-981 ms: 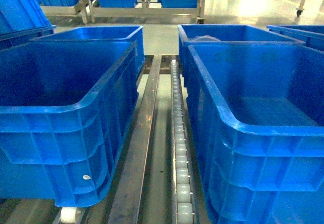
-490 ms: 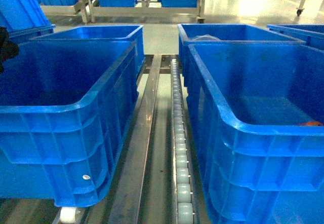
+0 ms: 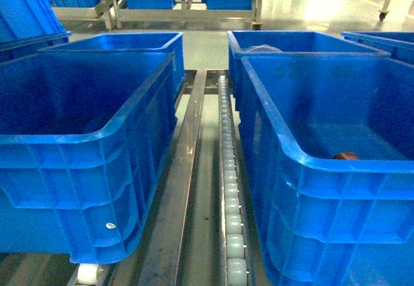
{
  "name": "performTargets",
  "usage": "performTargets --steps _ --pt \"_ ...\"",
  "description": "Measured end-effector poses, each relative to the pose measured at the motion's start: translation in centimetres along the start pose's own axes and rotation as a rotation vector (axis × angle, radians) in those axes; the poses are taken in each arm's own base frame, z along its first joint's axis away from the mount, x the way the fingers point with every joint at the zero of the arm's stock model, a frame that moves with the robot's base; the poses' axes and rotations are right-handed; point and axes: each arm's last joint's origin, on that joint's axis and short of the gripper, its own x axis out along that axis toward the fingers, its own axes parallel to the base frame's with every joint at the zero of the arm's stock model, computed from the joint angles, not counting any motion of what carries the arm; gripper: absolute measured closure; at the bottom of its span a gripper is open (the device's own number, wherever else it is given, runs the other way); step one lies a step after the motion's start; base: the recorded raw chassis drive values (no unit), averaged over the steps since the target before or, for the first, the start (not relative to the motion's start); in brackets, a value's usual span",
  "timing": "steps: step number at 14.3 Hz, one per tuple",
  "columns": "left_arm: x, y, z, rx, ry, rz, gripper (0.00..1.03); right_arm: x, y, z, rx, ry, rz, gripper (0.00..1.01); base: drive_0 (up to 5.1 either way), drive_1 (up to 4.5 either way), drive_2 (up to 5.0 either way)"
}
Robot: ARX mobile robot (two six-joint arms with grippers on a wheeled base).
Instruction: Sort blue parts and orange caps into right shelf containers
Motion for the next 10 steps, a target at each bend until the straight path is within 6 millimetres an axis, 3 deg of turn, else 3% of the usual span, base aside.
performTargets --steps 1,2,6,8,9,10 --pt "0.0 0.0 0.0 -0.003 0.000 0.003 0.05 0.0 0.0 0.0 0.000 -0.004 0.002 0.03 0.0 0.00 0.0" --pt "-0.1 0.0 0.0 0.014 -0.007 -0.031 0.11 -0.6 -0.8 0.0 0.011 -0.035 0.048 0.15 0.0 0.00 0.0" --pt "-5.0 -0.9 -2.1 0.085 0.030 -0.066 0.65 -6.0 -1.4 -1.2 0.016 -0.026 0.059 0.70 0.0 0.00 0.0" --pt "-6.8 -1.6 -1.7 0.087 -0.003 -0.080 0.90 -7.7 -1.5 -2.2 0.017 -0.031 0.059 0.96 0.0 0.00 0.0" --pt "-7.5 -1.5 -1.5 0.085 -0.008 -0.074 1.02 -8.7 -1.5 -2.9 0.018 0.008 0.060 1.00 0.0 0.00 0.0" --pt "-8.2 -1.3 -1.9 0.088 0.010 -0.065 1.01 -9.4 -1.6 -2.8 0.019 -0.003 0.059 1.00 0.0 0.00 0.0"
